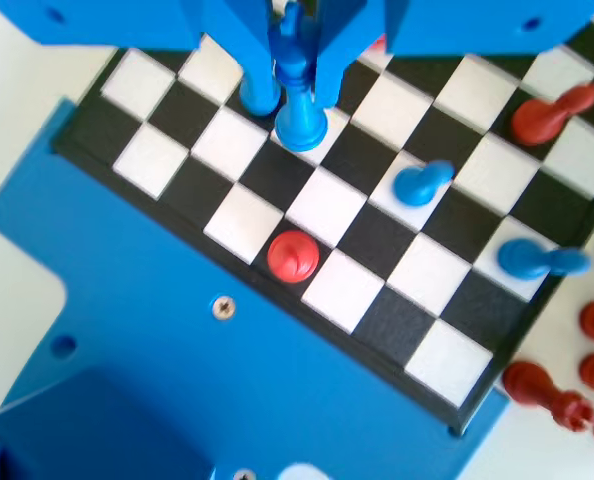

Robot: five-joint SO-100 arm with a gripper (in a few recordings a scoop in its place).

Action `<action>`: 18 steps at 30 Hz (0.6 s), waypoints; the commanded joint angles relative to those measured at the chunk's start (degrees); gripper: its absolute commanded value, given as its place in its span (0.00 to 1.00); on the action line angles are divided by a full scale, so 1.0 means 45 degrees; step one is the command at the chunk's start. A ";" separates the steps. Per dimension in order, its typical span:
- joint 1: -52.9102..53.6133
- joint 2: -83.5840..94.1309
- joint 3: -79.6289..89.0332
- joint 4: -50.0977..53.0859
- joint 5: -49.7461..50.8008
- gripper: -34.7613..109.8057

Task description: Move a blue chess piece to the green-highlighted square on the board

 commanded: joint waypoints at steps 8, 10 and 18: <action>-0.0195 0.0645 0.0293 -0.1016 0.0039 0.25; -0.0215 0.0645 0.0273 -0.1094 0.0098 0.25; -0.0176 0.0645 0.0703 -0.1719 0.0039 0.25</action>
